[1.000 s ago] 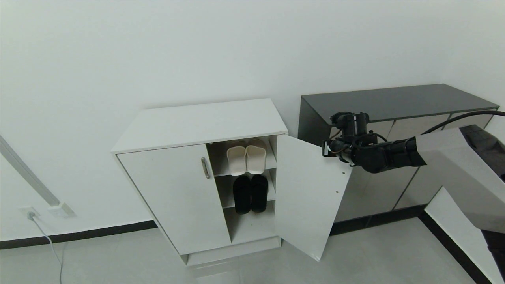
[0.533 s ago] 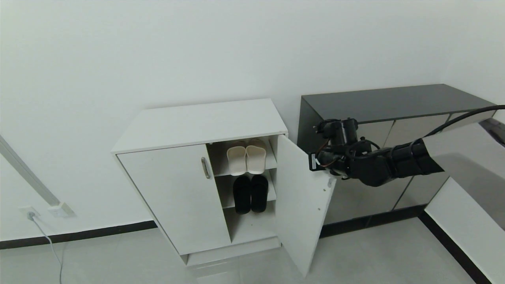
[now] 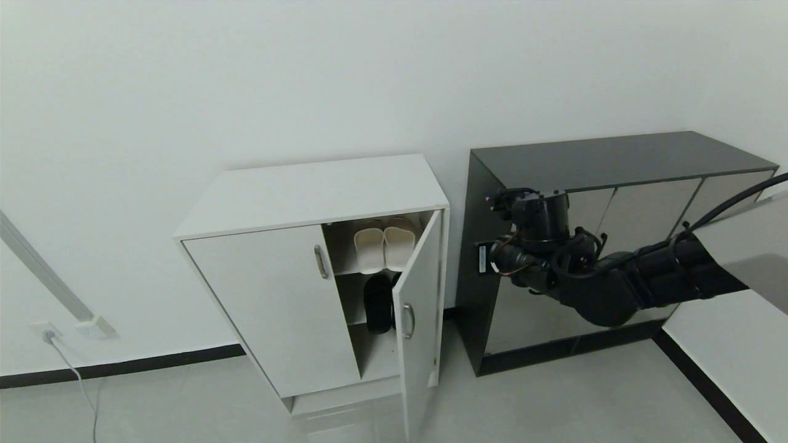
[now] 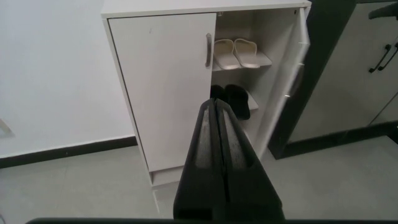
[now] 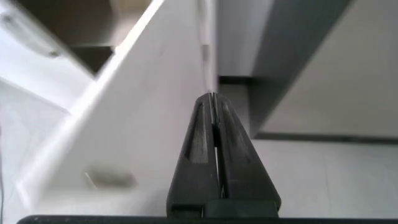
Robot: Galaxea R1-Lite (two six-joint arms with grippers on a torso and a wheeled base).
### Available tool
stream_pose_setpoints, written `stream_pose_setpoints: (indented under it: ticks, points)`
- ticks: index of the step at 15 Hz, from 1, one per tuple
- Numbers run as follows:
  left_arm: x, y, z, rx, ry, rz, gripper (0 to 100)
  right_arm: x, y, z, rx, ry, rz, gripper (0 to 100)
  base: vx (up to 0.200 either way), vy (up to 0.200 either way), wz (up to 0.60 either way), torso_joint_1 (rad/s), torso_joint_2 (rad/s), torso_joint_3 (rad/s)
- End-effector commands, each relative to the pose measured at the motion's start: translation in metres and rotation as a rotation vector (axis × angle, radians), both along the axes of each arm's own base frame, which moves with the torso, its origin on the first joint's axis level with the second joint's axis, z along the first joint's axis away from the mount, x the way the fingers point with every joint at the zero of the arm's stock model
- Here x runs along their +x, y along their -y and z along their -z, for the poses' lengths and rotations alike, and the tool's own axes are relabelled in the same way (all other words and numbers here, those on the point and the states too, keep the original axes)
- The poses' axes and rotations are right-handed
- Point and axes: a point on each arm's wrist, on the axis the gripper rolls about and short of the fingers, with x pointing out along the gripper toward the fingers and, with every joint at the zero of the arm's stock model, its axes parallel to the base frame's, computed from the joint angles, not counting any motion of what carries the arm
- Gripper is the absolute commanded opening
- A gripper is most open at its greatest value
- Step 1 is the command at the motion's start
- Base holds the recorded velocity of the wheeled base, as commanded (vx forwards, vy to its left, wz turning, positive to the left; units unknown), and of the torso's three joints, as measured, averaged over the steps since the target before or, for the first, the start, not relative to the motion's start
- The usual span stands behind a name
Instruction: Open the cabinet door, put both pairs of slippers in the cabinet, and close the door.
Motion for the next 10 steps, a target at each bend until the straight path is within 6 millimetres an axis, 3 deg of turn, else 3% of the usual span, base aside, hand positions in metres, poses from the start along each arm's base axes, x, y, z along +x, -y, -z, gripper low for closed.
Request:
stream_pose_setpoints:
  ticks: [1,2,8,10]
  points:
    - [0.000,0.000,0.000,-0.001,-0.001,0.000,0,-0.021,-0.003,0.001,-0.007,0.007,-0.040,0,0.000,0.000,0.00,0.000,0.00,0.000]
    - [0.000,0.000,0.000,-0.001,-0.001,0.000,0,-0.029,-0.009,0.005,-0.007,0.007,-0.063,0,0.000,0.000,0.00,0.000,0.00,0.000]
    - [0.000,0.000,0.000,-0.001,-0.001,0.000,0,-0.045,-0.021,0.018,-0.023,-0.030,-0.132,0,0.000,0.000,0.60,-0.001,0.00,0.002]
    - [0.000,0.000,0.000,-0.001,-0.001,-0.002,0,-0.048,-0.020,0.022,-0.019,-0.037,-0.160,0,0.000,0.000,0.00,0.000,0.00,0.000]
